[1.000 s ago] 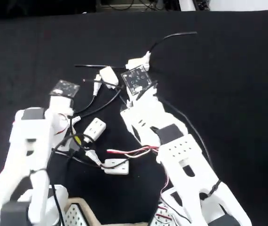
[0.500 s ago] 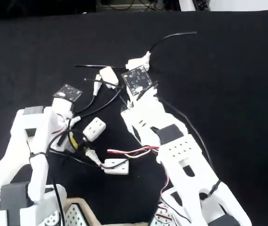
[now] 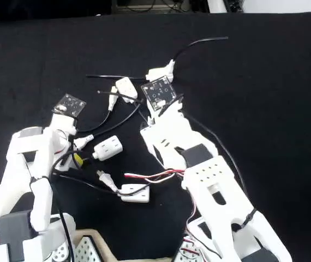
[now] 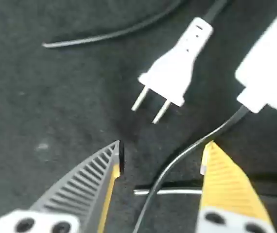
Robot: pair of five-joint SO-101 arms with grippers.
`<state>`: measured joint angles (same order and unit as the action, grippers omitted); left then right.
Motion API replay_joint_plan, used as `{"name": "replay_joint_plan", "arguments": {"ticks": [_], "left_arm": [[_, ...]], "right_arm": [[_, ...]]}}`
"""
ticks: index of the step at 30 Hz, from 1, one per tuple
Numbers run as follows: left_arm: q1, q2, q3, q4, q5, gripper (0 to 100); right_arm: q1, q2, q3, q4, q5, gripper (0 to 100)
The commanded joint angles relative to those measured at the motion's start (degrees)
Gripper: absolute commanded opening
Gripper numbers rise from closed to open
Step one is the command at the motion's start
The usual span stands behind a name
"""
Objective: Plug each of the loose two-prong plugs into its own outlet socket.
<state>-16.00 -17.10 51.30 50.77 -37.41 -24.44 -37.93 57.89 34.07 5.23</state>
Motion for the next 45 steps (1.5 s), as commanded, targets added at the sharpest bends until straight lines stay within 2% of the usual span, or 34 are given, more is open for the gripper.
{"name": "replay_joint_plan", "arguments": {"ticks": [1,5,11,16,22,30,35,45], "left_arm": [[-0.75,-0.88,-3.03,0.97,-0.18,27],[-0.92,-4.66,-3.3,4.48,3.08,25],[-1.1,-19.08,-1.45,10.55,9.67,24],[-1.36,-26.02,1.98,15.47,14.07,24],[-6.81,-27.25,8.84,8.53,17.05,24],[-9.19,-27.25,17.01,-1.32,19.43,24],[-9.19,-27.34,17.36,-1.67,19.69,24],[-9.19,-27.25,17.54,-1.67,19.69,24]], "right_arm": [[0.44,-1.36,-0.4,-1.05,-0.18,1.2],[-1.93,-1.27,-0.4,-1.05,-2.29,1.2],[-7.65,-1.1,-0.31,-1.85,-6.86,1.2],[-10.81,5.23,2.15,-13.45,-8.97,1.3],[-12.4,15.34,1.8,-24.0,-9.05,1.2],[-13.27,17.45,1.89,-26.2,-9.14,1.2],[-13.27,17.54,1.01,-26.2,-12.66,1.2],[-14.24,24.04,-0.57,-28.92,-12.66,1.2]]}}
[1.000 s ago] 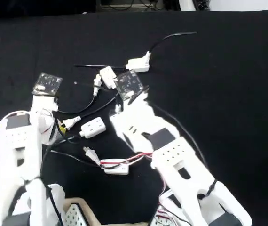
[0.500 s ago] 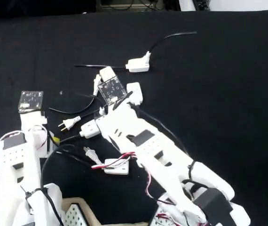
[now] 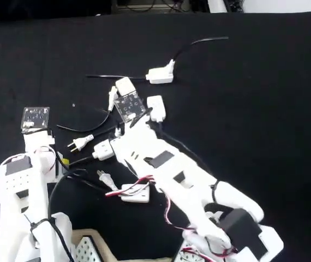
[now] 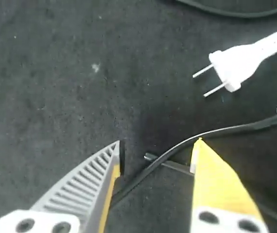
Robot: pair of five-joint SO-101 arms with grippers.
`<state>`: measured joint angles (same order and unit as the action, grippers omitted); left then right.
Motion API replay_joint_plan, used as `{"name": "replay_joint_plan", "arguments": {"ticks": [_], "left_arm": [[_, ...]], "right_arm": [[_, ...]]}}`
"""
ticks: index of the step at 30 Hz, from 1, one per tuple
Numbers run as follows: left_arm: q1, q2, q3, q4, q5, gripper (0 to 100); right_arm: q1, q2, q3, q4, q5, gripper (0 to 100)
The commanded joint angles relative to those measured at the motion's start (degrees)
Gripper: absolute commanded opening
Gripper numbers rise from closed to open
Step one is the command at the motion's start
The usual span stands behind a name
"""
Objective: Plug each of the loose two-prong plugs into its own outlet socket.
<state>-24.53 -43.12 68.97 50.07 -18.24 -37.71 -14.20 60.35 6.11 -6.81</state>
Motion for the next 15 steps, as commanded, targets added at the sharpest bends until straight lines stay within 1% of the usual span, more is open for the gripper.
{"name": "replay_joint_plan", "arguments": {"ticks": [1,12,15], "left_arm": [[-0.66,-1.23,-0.13,-0.97,0.53,24],[-0.66,-1.23,-0.04,-0.97,0.53,24],[-0.48,-1.23,0.4,-1.05,0.53,24]], "right_arm": [[-1.05,0.31,-3.03,-1.05,-0.62,1.2],[-1.32,0.84,-4.09,-1.32,-0.62,1.2],[-1.32,0.92,-3.56,-4.13,-0.62,1.2]]}}
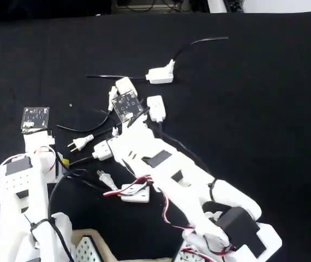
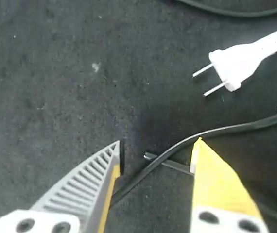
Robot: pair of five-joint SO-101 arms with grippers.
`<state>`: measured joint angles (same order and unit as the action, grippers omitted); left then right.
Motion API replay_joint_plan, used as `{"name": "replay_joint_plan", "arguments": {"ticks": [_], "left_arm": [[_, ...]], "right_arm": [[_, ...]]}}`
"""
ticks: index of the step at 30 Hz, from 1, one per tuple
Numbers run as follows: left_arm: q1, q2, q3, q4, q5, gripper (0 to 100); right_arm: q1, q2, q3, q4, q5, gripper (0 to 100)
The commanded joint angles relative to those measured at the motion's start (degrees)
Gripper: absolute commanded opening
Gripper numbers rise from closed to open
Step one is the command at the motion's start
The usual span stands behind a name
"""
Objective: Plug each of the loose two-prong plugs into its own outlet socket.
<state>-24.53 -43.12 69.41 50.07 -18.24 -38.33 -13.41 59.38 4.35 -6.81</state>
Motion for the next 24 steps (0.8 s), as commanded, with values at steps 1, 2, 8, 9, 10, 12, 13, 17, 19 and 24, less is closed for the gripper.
{"name": "replay_joint_plan", "arguments": {"ticks": [1,2,8,9,10,12,13,17,19,24], "left_arm": [[-0.48,-1.41,0.04,-1.05,0.53,24],[-0.48,-1.41,0.04,-1.05,0.53,24],[-0.57,-1.32,0.04,-1.05,0.53,24],[-0.57,-1.32,0.04,-1.05,0.53,24],[-0.57,-1.32,0.04,-1.05,0.53,24],[-0.57,-1.23,0.04,-1.05,0.53,24],[-0.57,-1.23,0.04,-1.05,0.53,24],[-0.57,-1.23,0.04,-1.05,0.53,24],[-0.57,-1.23,0.04,-1.05,0.53,24],[-0.57,-1.23,0.04,-1.05,0.53,24]], "right_arm": [[-0.7,0.4,-2.51,-2.64,-0.62,1.2],[-0.7,1.01,-2.77,-2.73,-0.53,1.2],[-0.62,6.46,-4.35,-2.64,-0.26,1.2],[-0.62,6.46,-4.18,-2.64,-0.18,1.2],[-0.62,6.02,-3.91,-2.55,-0.18,1.2],[-0.7,4.26,-2.77,-2.55,-0.09,1.2],[-0.7,3.21,-1.98,-2.55,0.44,1.2],[-0.7,-0.13,0.84,-2.55,1.85,1.1],[-1.49,-0.22,0.92,-1.67,1.85,1.1],[-4.13,3.91,-3.21,3.6,1.49,1.1]]}}
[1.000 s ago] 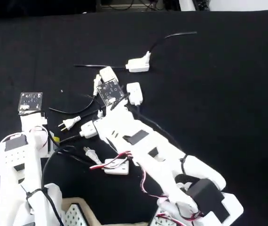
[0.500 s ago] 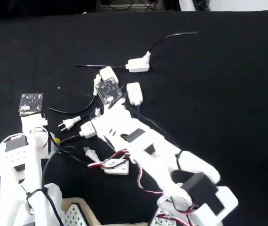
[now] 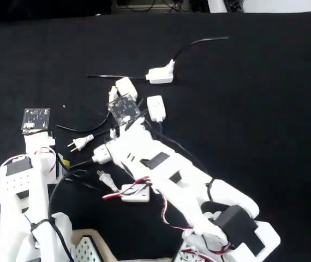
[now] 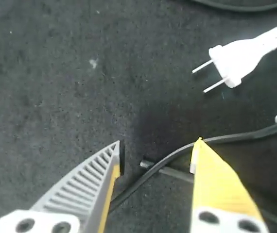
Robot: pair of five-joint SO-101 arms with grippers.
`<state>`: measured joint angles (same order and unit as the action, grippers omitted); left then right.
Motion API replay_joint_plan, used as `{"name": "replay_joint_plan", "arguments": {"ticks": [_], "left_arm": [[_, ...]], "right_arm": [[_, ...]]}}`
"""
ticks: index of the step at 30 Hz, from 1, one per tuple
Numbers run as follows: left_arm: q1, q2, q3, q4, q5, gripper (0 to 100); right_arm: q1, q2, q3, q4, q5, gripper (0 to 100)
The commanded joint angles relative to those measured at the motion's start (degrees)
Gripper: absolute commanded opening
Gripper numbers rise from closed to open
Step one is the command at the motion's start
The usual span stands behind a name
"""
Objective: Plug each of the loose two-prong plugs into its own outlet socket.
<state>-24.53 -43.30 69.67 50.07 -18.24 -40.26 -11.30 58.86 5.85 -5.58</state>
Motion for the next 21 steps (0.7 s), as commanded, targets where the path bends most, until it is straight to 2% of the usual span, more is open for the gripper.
{"name": "replay_joint_plan", "arguments": {"ticks": [1,9,18,21], "left_arm": [[-0.57,-1.05,-0.22,-1.05,0.53,24],[-0.4,-1.05,-0.22,-1.05,0.53,24],[-0.04,-1.58,0.48,-0.62,0.53,24],[2.15,-1.58,0.66,0.35,0.53,24]], "right_arm": [[-2.2,3.21,-3.56,2.11,-0.35,1.1],[-2.11,8.84,-6.29,2.37,-2.02,1.1],[-1.85,1.71,-1.8,2.46,-2.02,1.1],[-1.85,-3.12,0.48,2.46,-2.02,1.1]]}}
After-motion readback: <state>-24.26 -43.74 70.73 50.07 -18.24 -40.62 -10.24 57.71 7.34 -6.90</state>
